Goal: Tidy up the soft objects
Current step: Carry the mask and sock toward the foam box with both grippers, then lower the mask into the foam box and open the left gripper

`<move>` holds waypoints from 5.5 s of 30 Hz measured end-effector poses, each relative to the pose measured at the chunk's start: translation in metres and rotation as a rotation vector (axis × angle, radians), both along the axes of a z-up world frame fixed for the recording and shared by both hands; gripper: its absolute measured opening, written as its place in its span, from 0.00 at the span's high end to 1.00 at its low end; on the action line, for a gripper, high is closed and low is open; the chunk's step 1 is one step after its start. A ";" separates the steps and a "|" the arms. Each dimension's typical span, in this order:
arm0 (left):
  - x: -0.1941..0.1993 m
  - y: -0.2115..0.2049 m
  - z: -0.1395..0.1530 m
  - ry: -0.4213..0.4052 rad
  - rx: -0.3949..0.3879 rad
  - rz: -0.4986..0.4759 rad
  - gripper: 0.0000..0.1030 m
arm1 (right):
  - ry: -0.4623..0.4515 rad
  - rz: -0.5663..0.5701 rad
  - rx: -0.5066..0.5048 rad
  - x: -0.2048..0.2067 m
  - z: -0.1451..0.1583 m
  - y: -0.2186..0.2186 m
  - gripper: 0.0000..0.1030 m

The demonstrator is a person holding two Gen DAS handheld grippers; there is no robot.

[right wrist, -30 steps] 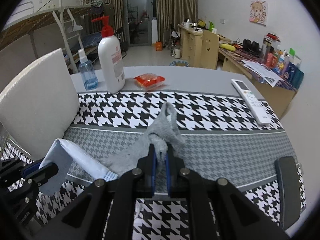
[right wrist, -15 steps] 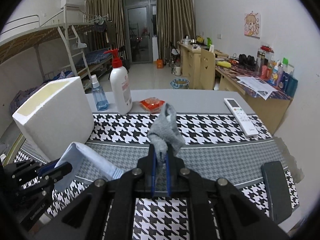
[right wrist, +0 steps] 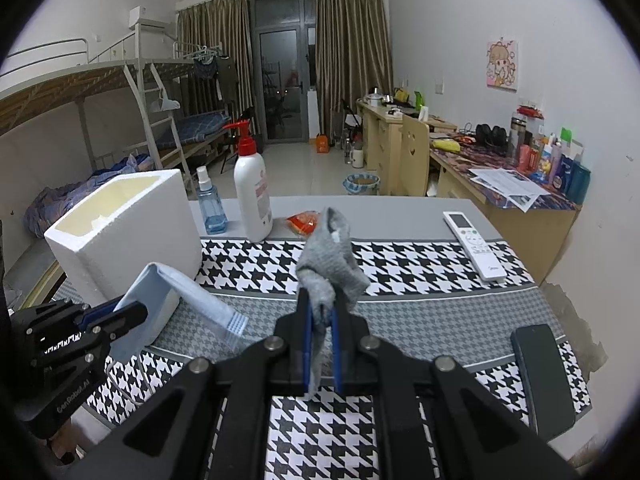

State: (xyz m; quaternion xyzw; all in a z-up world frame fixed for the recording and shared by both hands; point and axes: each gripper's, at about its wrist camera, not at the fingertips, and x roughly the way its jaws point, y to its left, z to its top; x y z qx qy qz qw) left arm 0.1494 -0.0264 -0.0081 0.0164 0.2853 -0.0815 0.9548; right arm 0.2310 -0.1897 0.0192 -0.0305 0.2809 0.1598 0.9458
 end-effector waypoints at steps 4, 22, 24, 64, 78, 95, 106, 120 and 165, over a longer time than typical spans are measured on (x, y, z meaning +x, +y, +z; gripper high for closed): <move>-0.002 0.001 0.003 -0.010 0.001 0.006 0.90 | -0.008 -0.002 0.010 -0.004 0.001 -0.003 0.89; -0.003 0.005 0.027 -0.083 0.003 0.012 0.90 | -0.079 -0.015 0.001 -0.015 0.012 0.001 0.89; -0.003 0.005 0.028 -0.083 0.001 0.009 0.90 | -0.084 -0.016 -0.002 -0.015 0.014 0.001 0.89; 0.009 0.011 0.078 -0.184 0.026 0.033 0.90 | -0.170 0.022 0.029 -0.004 0.053 0.011 0.89; 0.015 0.035 0.094 -0.216 0.024 0.100 0.90 | -0.195 0.074 0.050 0.004 0.071 0.034 0.89; 0.019 0.072 0.104 -0.247 0.023 0.196 0.90 | -0.227 0.157 0.033 0.010 0.086 0.073 0.89; 0.023 0.097 0.105 -0.240 0.025 0.263 0.90 | -0.234 0.205 0.031 0.015 0.093 0.099 0.89; 0.020 0.119 0.103 -0.239 0.039 0.344 0.90 | -0.254 0.277 0.024 0.014 0.098 0.124 0.89; 0.037 0.156 0.088 -0.198 -0.029 0.373 0.01 | -0.249 0.234 -0.033 0.014 0.099 0.148 0.89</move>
